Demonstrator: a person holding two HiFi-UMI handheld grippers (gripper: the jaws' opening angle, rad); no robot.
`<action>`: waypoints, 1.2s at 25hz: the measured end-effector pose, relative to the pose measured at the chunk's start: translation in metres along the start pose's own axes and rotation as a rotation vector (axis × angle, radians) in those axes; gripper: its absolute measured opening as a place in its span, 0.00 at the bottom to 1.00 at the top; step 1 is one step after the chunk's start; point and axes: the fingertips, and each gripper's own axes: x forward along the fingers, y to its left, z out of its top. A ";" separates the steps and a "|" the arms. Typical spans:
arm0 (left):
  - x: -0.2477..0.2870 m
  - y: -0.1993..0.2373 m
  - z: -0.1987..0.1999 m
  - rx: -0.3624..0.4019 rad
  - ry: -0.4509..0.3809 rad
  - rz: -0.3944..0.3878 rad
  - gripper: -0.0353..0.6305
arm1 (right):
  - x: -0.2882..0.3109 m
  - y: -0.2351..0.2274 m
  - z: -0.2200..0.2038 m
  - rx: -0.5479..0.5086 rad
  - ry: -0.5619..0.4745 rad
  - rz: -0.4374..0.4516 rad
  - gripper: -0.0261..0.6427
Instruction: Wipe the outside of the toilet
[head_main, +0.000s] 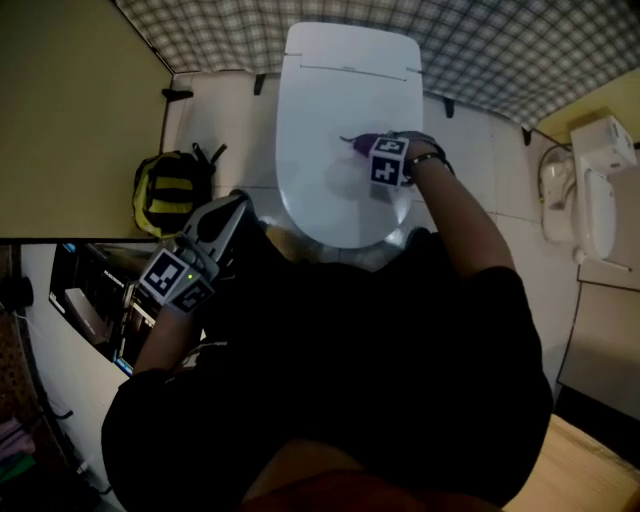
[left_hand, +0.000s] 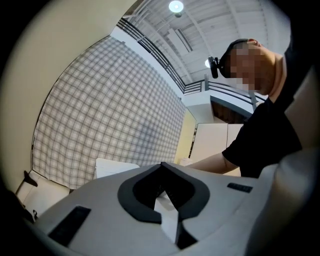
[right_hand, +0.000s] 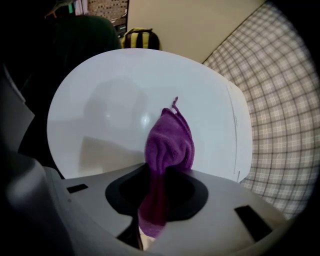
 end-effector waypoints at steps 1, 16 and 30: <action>0.000 -0.010 0.001 0.010 -0.006 -0.016 0.04 | -0.006 0.021 -0.001 -0.030 0.013 0.013 0.15; -0.015 -0.100 0.014 0.043 -0.055 -0.174 0.04 | -0.063 0.224 0.006 -0.163 -0.006 0.229 0.17; -0.014 -0.027 0.001 0.004 -0.030 -0.024 0.04 | -0.047 -0.034 -0.060 0.268 -0.178 -0.145 0.18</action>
